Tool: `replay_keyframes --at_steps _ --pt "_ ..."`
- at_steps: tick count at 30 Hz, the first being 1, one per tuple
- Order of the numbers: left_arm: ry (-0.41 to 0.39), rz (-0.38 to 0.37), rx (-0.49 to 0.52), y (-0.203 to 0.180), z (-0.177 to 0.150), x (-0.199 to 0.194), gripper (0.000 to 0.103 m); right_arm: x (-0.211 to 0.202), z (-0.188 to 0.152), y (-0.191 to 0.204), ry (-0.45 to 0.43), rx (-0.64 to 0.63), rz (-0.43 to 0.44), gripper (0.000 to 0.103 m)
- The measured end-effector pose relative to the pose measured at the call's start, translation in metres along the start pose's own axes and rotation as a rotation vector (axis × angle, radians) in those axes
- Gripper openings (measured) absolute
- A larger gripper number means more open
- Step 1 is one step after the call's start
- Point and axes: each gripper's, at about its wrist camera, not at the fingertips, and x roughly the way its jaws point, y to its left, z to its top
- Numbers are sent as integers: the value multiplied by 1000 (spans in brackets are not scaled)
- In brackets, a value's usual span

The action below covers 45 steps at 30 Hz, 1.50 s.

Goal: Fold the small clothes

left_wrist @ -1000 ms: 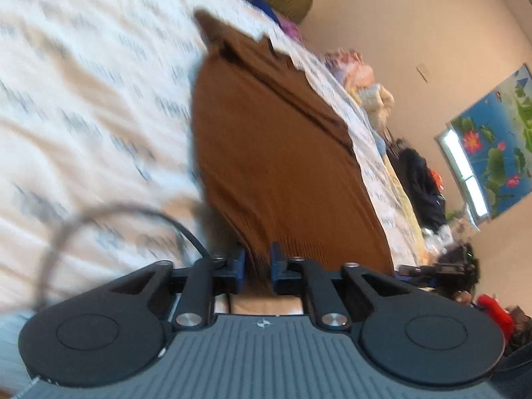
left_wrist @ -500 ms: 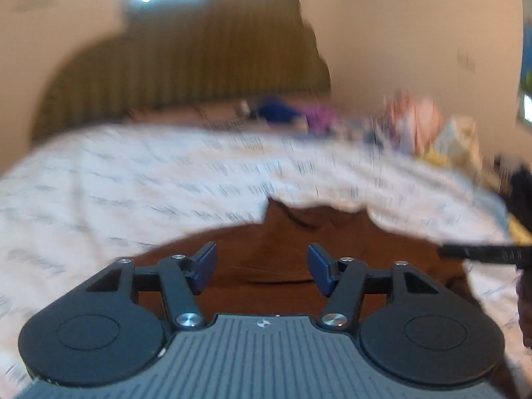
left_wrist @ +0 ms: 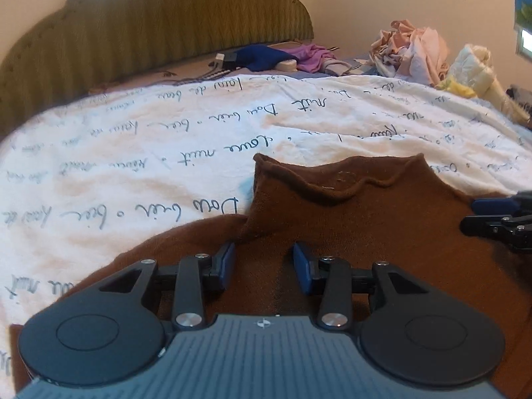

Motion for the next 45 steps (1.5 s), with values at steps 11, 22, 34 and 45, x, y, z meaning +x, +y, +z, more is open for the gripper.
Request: replay_keyframes --at_steps 11,22,34,45 --pt "-20 68 -26 0 -56 -68 84 -39 -26 60 50 3 -94 71" --pt "12 -4 -63 -27 -79 -135 85 -104 -55 94 -61 109 -85 74" --pt "73 42 -155 -17 -125 -176 89 -130 -106 132 41 48 -124 80" --pt "22 60 -137 -20 -151 -185 98 -164 -137 158 20 2 -162 85"
